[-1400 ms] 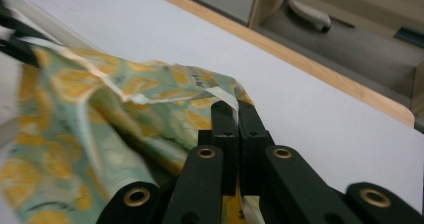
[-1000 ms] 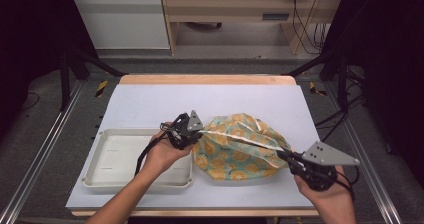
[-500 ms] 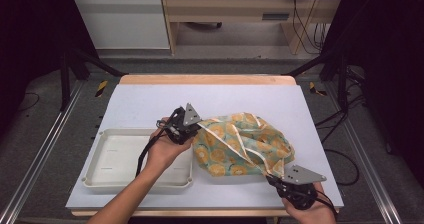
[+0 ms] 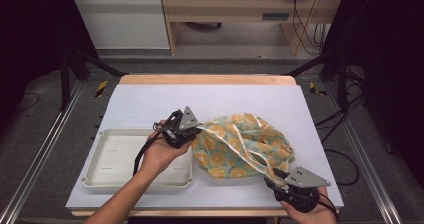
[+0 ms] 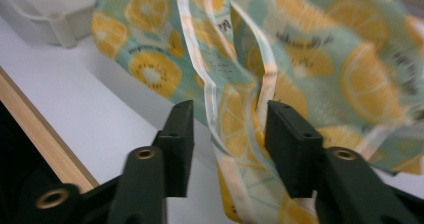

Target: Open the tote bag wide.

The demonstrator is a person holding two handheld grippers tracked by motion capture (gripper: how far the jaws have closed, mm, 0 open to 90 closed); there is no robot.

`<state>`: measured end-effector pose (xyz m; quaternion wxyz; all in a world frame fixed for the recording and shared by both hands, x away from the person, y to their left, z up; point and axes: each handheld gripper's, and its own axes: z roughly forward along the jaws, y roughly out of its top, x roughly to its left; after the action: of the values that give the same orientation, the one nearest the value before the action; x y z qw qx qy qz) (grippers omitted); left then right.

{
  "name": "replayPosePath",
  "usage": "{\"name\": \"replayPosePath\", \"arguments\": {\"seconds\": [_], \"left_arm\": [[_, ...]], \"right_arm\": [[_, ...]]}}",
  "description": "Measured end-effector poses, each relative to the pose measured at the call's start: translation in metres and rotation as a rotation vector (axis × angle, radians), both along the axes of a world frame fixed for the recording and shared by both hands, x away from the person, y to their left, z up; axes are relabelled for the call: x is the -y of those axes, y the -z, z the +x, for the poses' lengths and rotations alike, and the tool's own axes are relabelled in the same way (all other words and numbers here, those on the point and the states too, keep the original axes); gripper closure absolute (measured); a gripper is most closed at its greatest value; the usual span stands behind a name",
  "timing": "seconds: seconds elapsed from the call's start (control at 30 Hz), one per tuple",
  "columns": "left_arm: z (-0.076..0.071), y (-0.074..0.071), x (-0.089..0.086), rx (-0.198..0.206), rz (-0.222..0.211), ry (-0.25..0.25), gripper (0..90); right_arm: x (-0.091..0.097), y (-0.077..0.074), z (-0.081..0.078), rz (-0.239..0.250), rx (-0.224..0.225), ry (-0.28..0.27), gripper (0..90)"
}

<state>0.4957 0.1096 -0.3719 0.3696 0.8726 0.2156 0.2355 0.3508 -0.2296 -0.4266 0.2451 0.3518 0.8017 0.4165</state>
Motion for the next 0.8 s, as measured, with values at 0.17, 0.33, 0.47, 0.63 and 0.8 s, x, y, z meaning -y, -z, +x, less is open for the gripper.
{"name": "replayPosePath", "arguments": {"seconds": [0.17, 0.33, 0.47, 0.63, 0.8], "left_arm": [[0.001, 0.001, 0.001, 0.002, -0.001, 0.002, 84.8], [0.001, 0.001, 0.001, 0.002, 0.000, 0.011, 84.7], [-0.001, -0.002, 0.002, 0.006, -0.007, 0.021, 84.7], [-0.006, -0.010, -0.001, 0.022, -0.032, 0.041, 84.7], [-0.013, -0.017, -0.007, 0.031, -0.034, 0.062, 84.6]], "right_arm": [[0.001, -0.020, -0.008, 0.016, 0.051, -0.014, 40.6], [-0.001, -0.034, -0.004, -0.007, 0.078, -0.013, 39.1], [-0.001, -0.038, 0.022, -0.034, 0.063, 0.002, 39.3], [0.004, -0.024, 0.068, -0.048, -0.027, 0.010, 39.1], [0.002, -0.018, 0.071, -0.040, -0.068, -0.079, 82.0]]}}
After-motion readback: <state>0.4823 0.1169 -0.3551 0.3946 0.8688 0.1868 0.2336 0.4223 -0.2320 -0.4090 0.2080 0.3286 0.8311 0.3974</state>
